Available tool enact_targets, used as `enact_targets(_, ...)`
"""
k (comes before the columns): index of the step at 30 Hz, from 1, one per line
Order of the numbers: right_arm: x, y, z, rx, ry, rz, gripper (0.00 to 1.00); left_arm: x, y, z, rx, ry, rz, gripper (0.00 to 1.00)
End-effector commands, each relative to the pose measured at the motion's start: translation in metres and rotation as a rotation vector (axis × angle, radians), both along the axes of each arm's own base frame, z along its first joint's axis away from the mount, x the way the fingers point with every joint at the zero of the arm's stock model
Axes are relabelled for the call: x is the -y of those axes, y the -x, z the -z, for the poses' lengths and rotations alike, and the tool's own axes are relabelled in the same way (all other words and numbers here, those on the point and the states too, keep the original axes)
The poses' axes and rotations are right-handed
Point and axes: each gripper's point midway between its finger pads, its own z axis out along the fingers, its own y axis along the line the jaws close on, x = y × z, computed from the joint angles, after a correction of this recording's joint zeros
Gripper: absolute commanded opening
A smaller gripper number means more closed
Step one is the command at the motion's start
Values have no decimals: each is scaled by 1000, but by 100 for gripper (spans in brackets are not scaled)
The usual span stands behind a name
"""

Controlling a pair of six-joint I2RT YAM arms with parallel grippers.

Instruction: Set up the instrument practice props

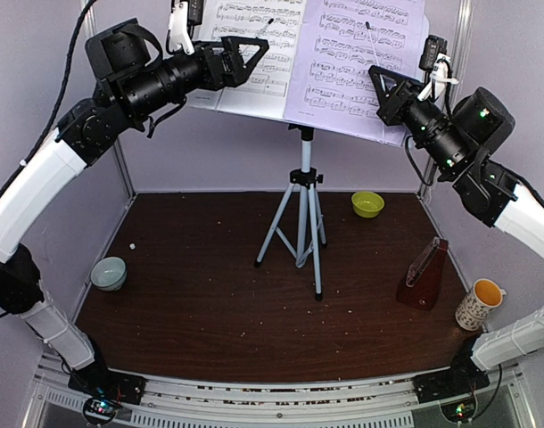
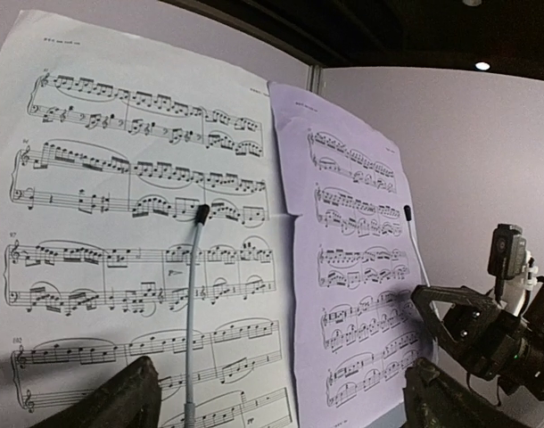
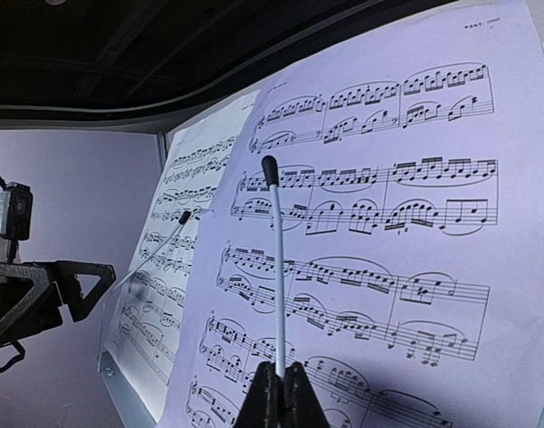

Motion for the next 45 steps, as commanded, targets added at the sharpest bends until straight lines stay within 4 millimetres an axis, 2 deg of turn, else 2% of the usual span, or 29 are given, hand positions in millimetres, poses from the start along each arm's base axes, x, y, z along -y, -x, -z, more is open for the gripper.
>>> enact_targets(1,3,13,-17,56,-19,-23,0,24,22,6,-88,25,227,98)
enact_targets(9,2,12,-16,51,-21,-21,0,40,7,36,-207,-46,219,98)
enact_targets(13,3,12,-17,49,-24,-21,0,37,9,37,-211,-51,211,98)
enact_targets(15,2,12,-16,48,-22,-22,0,28,18,27,-142,-49,132,98)
enact_targets(17,2,11,-16,47,-20,-22,0,10,23,18,-80,-31,12,98)
enact_targets(21,1,11,-17,48,-19,-23,0,-27,17,9,-81,12,-143,98)
enact_targets(23,1,11,-17,48,-20,-22,0,-38,15,10,-80,17,-191,98)
enact_targets(30,3,9,-16,43,-18,-9,0,-50,25,2,-21,-62,-280,98)
enact_targets(38,7,7,-16,34,-26,18,0,-8,58,2,-24,-95,-161,98)
enact_targets(45,8,7,-18,31,-30,24,0,23,71,12,-132,-32,-94,98)
